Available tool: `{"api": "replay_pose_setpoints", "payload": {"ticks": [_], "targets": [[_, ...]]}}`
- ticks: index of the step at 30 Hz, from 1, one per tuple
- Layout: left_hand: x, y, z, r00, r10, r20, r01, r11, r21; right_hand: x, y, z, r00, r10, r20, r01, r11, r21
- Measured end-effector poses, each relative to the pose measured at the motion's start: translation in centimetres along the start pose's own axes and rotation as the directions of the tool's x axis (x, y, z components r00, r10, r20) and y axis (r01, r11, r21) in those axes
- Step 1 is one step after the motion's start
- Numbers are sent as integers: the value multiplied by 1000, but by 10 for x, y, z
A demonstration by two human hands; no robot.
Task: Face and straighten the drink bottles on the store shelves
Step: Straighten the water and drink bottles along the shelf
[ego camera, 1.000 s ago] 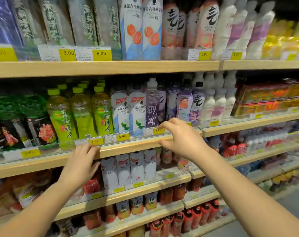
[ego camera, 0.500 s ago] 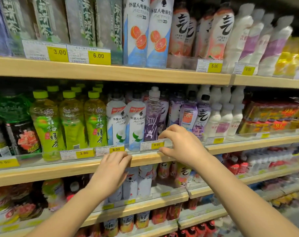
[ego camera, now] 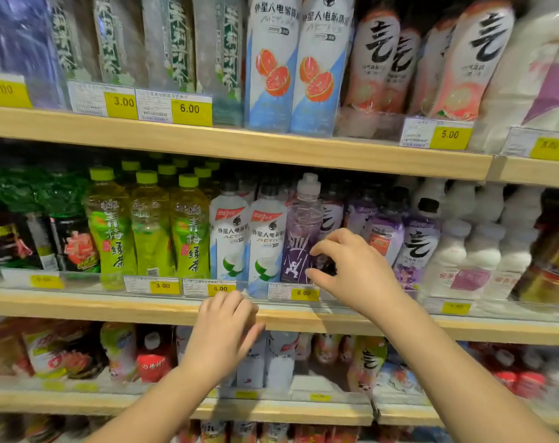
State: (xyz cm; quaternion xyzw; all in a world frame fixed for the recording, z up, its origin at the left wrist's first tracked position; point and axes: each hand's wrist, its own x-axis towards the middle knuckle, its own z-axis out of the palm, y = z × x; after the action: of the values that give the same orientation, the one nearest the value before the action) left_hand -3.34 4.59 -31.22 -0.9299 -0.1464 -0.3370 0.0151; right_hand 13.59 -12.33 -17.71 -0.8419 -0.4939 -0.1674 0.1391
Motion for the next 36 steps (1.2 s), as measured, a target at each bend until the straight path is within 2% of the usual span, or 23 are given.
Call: {"api": "replay_pose_setpoints", "payload": {"ticks": [5, 11, 18, 21, 26, 32, 36], "targets": [[3, 13, -1, 997, -71, 12, 70, 996, 47, 12, 22, 3, 995, -43, -93, 53, 993, 106], [7, 21, -10, 988, -125, 96, 118, 990, 75, 31, 17, -1, 988, 28, -154, 3, 980, 198], [11, 22, -16, 967, -151, 205, 143, 988, 55, 59, 1, -11, 992, 119, -43, -99, 939, 330], [12, 21, -12, 962, -197, 187, 197, 980, 20, 71, -1, -9, 991, 122, 54, -133, 936, 325], [10, 19, -8, 962, -215, 170, 219, 976, -5, 77, 0, 0, 979, 167, 118, -200, 900, 386], [9, 17, -3, 960, -234, 156, 237, 971, -4, 75, 0, 4, 986, 156, 62, -166, 858, 486], [8, 15, -2, 962, -235, 138, 241, 970, -28, 72, 1, 7, 981, 159, 112, -194, 847, 495]]}}
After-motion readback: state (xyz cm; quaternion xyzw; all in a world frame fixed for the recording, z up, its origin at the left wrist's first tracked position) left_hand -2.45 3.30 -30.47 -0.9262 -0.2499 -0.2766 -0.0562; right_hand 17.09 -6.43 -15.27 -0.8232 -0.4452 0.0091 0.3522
